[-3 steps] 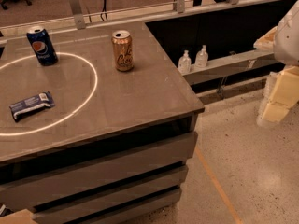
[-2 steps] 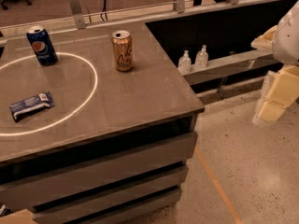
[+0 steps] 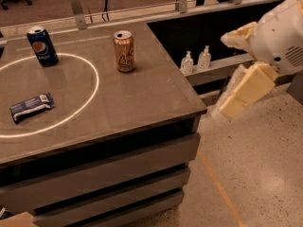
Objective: Move pepsi can near rxbar blueberry
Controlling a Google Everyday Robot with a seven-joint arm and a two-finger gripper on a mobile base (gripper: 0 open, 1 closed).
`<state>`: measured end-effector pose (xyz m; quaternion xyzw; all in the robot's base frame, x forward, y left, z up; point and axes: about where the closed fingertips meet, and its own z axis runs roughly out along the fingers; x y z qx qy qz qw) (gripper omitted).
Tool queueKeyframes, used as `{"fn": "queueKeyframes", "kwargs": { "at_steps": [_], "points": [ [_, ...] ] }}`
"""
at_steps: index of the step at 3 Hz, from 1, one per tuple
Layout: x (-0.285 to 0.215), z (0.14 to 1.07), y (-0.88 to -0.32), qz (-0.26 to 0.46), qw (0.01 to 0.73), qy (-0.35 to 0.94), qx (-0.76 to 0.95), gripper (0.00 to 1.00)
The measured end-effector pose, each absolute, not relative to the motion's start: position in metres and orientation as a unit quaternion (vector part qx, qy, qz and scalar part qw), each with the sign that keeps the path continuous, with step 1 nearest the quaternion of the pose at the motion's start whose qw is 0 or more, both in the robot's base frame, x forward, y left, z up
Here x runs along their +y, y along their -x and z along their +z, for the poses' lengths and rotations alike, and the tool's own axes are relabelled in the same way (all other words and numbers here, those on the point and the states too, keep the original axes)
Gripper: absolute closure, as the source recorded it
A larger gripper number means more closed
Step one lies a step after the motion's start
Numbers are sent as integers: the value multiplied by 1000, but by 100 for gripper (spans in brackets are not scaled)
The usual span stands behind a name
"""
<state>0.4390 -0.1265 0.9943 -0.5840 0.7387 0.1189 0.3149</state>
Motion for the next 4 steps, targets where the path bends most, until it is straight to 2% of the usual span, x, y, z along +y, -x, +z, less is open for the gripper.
{"fn": "queueKeyframes", "kwargs": {
  "at_steps": [1,3,4],
  "points": [
    [-96,1003,-439,152,344,585,718,0],
    [-22,970,-444,286,407,543,677,0],
    [-22,970,-443,285,407,543,677,0]
  ]
}}
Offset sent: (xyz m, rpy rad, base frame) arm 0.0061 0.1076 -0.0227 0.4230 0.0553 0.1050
